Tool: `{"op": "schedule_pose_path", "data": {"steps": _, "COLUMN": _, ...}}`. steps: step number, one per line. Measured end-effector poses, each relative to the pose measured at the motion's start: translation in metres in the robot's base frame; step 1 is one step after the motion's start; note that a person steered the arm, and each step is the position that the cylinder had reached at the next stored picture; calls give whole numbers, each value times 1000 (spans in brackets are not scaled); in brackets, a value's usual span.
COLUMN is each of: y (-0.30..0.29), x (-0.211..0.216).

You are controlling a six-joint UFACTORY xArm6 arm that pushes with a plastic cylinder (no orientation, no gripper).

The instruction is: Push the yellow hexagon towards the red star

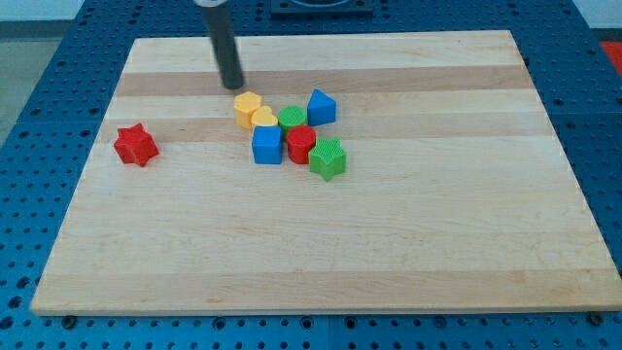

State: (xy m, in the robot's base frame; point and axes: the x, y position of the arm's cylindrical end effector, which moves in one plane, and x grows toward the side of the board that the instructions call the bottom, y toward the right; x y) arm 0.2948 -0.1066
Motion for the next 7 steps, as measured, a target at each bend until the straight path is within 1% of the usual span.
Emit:
{"op": "schedule_pose_path", "data": {"steps": 1, "y": 35, "x": 0}}
{"op": "schedule_pose_path", "data": {"steps": 3, "y": 65, "x": 29}}
{"op": "schedule_pose_path", "data": {"steps": 4, "y": 61, "x": 32}}
{"op": "schedule_pose_path", "data": {"steps": 7, "y": -9, "x": 61}}
